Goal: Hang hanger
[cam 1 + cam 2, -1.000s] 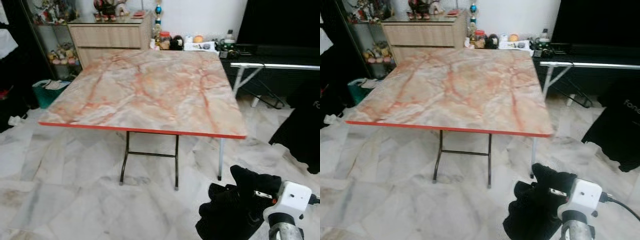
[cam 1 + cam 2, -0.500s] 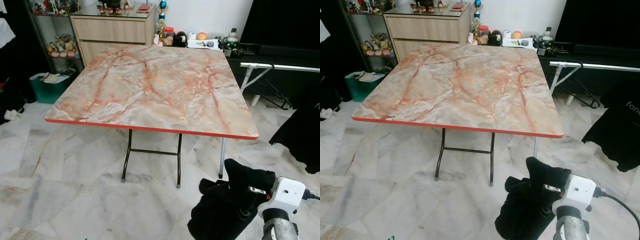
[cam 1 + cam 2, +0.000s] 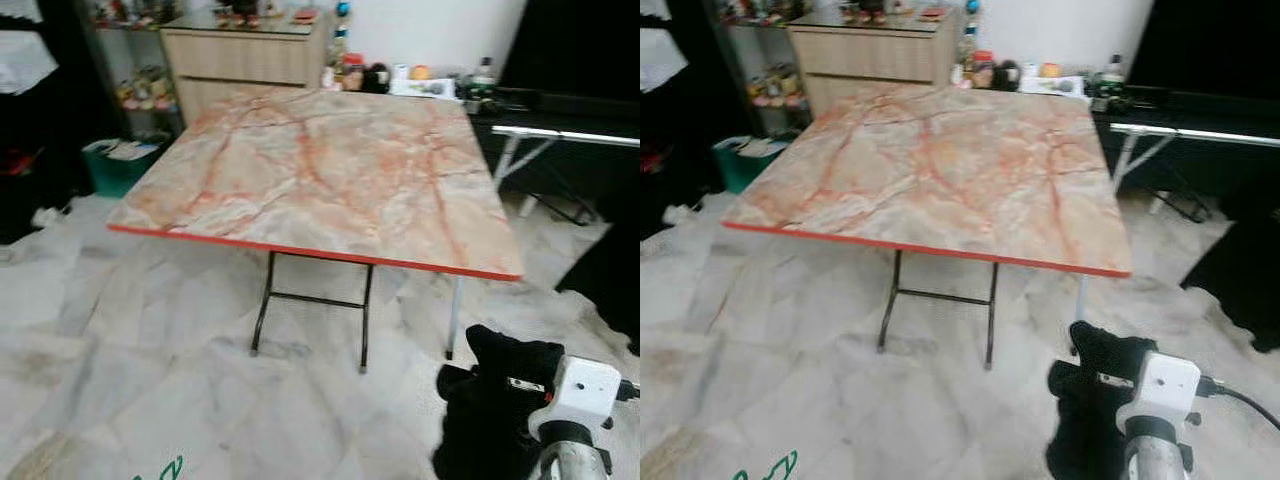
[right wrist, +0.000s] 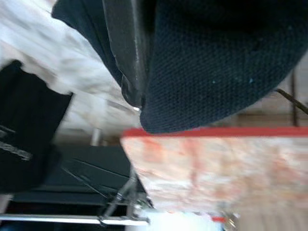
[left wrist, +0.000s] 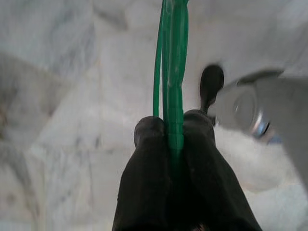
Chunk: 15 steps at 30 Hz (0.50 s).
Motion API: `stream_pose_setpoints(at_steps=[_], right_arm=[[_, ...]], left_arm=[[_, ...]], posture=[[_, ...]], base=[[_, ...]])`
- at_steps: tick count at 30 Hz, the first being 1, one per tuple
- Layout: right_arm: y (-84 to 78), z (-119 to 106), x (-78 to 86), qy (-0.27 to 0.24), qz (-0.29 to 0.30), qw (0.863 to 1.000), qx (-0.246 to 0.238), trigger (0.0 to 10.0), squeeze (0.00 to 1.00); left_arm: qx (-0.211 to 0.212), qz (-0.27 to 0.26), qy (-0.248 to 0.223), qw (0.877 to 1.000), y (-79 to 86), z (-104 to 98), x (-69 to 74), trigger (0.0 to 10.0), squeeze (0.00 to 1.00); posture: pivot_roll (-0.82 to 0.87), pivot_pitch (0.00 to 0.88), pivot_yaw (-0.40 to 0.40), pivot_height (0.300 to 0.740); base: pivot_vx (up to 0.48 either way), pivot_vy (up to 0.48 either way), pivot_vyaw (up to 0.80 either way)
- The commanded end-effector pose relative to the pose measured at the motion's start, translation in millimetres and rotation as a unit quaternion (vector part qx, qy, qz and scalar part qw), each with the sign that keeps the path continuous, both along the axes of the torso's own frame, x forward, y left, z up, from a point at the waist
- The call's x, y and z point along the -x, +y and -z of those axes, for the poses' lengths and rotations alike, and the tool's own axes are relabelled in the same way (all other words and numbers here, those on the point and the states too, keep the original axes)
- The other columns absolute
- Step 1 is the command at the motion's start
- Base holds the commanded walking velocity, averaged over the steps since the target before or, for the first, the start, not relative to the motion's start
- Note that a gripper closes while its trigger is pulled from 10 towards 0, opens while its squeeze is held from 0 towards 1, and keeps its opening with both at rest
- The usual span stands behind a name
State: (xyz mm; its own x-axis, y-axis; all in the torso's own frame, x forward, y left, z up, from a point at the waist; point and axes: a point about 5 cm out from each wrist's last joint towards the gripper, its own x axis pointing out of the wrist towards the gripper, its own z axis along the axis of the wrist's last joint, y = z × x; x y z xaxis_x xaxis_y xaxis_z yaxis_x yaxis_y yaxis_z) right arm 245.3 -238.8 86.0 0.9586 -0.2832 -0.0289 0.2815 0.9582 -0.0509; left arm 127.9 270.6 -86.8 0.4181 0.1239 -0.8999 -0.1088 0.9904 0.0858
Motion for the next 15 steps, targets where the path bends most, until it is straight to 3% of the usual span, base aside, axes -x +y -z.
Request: stream_pose_setpoints(at_steps=[1,15], right_arm=[[0.6,-8.3,-2.2,-0.016,-0.006,1.0,0.009,10.0,0.0],[4.8,-11.0,-4.9,-0.013,-0.024,0.999,0.038,10.0,0.0]], left_arm=[[0.002,-0.005,0.006,1.0,2.0,-0.2,1.0,10.0,0.0],[0.008,-0.008,0.005,1.0,-1.5,0.1,-2.1,10.0,0.0]], posture=[[0.03,0.066,-0.011,0.74],[0.03,0.079,-0.016,0.74]], base=[[0.0,0.0,0.0],[0.235,0.0,0.0]])
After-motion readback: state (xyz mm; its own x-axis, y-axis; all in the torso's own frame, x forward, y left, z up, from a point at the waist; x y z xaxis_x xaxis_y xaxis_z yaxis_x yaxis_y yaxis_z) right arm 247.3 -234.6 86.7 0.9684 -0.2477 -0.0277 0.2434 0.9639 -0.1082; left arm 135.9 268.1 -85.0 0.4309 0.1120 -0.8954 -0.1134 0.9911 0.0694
